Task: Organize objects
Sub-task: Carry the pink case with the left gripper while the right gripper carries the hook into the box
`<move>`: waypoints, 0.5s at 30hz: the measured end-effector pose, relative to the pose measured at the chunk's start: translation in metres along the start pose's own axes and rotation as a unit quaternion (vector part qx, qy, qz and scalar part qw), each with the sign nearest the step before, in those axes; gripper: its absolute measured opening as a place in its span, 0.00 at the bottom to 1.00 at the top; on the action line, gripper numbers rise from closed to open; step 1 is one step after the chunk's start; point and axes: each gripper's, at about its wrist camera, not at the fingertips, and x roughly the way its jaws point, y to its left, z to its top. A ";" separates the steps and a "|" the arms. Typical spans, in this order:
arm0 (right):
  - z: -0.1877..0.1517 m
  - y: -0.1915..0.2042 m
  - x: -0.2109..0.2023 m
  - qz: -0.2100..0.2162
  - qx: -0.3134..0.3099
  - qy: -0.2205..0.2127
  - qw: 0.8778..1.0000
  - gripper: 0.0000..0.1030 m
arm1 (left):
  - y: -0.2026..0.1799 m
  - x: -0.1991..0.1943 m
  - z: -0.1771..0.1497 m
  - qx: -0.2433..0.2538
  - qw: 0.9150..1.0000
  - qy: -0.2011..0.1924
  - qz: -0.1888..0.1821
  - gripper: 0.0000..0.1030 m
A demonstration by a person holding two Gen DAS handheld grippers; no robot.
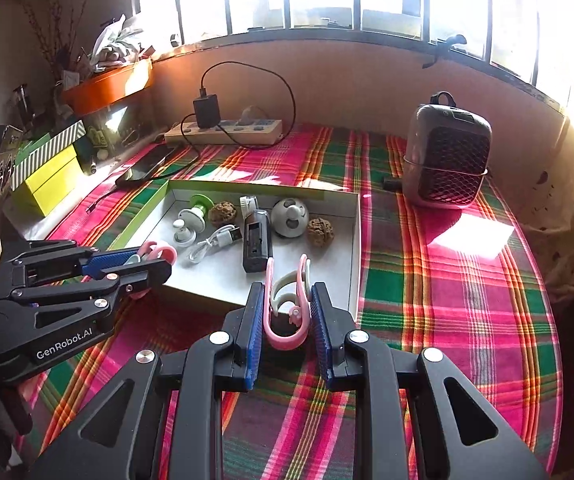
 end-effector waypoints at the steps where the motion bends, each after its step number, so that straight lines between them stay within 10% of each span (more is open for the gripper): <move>1: 0.002 0.000 0.003 0.000 -0.002 0.002 1.000 0.23 | 0.000 0.002 0.001 0.000 1.000 0.000 0.000 0.15; 15: 0.029 -0.009 0.049 0.017 0.003 0.031 0.999 0.23 | 0.007 0.032 0.017 -0.009 1.000 0.020 0.000 0.15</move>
